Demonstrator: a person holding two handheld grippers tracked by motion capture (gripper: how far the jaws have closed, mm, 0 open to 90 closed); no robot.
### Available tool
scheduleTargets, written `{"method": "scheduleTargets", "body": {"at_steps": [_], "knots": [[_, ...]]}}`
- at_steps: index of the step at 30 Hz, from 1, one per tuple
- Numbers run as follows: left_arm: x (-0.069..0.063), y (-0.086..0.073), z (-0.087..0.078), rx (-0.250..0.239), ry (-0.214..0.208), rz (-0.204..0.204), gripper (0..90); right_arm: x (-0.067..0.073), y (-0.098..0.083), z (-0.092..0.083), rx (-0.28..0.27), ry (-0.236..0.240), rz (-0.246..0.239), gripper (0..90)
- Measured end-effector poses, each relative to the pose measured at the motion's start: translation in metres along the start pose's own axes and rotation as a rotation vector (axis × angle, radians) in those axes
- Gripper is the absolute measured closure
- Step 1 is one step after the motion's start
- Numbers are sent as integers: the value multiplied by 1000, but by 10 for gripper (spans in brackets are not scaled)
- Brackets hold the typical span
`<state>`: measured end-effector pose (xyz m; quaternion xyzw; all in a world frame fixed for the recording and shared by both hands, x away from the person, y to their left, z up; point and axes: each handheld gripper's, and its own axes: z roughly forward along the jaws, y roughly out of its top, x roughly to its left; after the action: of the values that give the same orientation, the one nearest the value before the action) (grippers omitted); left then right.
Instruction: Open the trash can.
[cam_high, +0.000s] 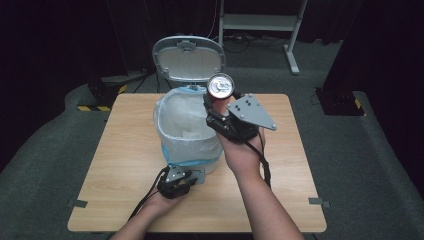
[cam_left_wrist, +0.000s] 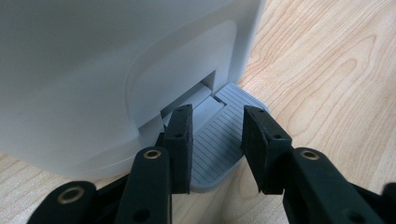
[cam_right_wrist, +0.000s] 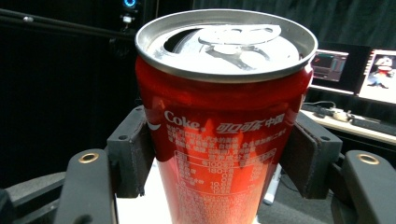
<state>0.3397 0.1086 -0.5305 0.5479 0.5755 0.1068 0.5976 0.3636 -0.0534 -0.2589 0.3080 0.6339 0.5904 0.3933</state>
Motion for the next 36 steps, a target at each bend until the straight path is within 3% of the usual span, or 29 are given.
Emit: {"method": "scheduleTargets", "body": {"at_steps": [19,29,30,36], "knots": [[0,0,0,1,1,-6,634,26,6,41,23,66,11,332],[0,0,0,1,0,-6,634,21,2,54,52,89,74,309],[0,0,0,1,0,-4,634,19,2,57,55,81,93,206],[0,0,0,3,-3,0,630,22,2,56,50,66,86,217]]}}
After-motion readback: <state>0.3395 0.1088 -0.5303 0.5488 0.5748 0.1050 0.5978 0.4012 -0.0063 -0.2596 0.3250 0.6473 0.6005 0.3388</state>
